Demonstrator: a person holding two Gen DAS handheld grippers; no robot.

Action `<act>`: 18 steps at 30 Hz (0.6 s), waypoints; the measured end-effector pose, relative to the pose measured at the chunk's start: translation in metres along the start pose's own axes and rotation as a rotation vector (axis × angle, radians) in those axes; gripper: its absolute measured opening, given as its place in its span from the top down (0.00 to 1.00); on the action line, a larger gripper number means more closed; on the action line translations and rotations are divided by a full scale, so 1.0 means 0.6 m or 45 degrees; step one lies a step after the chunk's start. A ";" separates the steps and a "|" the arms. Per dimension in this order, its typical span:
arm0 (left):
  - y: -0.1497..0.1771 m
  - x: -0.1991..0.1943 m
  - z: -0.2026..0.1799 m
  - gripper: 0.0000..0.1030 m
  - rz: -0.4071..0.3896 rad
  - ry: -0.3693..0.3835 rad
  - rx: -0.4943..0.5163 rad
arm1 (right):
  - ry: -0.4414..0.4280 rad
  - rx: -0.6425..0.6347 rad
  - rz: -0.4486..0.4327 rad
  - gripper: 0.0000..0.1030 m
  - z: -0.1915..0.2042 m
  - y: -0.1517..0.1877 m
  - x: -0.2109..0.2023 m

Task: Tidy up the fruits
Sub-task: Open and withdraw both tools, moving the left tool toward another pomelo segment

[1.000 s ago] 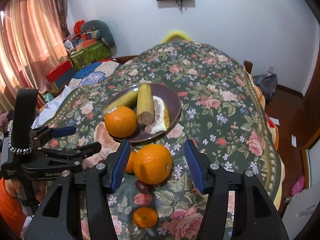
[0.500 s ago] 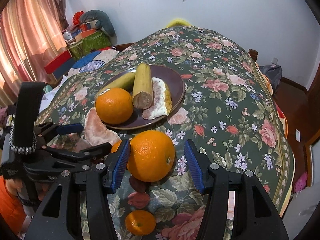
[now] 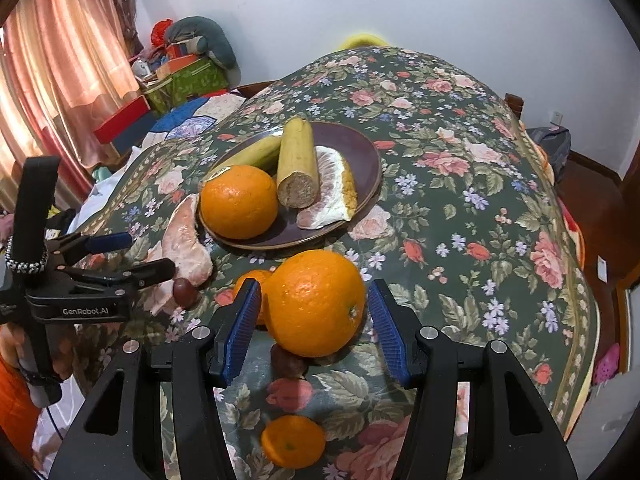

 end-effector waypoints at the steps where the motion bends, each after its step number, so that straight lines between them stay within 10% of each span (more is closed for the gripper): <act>1: -0.003 0.000 -0.007 0.08 -0.003 0.015 0.002 | -0.008 0.000 0.000 0.50 0.000 0.001 0.002; 18: -0.007 0.031 -0.013 0.08 -0.023 -0.032 0.042 | -0.005 -0.014 0.024 0.48 -0.002 0.016 0.020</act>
Point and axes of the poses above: each gripper's, at about its wrist camera, not at the fingertips, and x roughly the way its jaws point, z to its left, y to its underside, the point moved 6 cm from there along x, roughly the way its jaws point
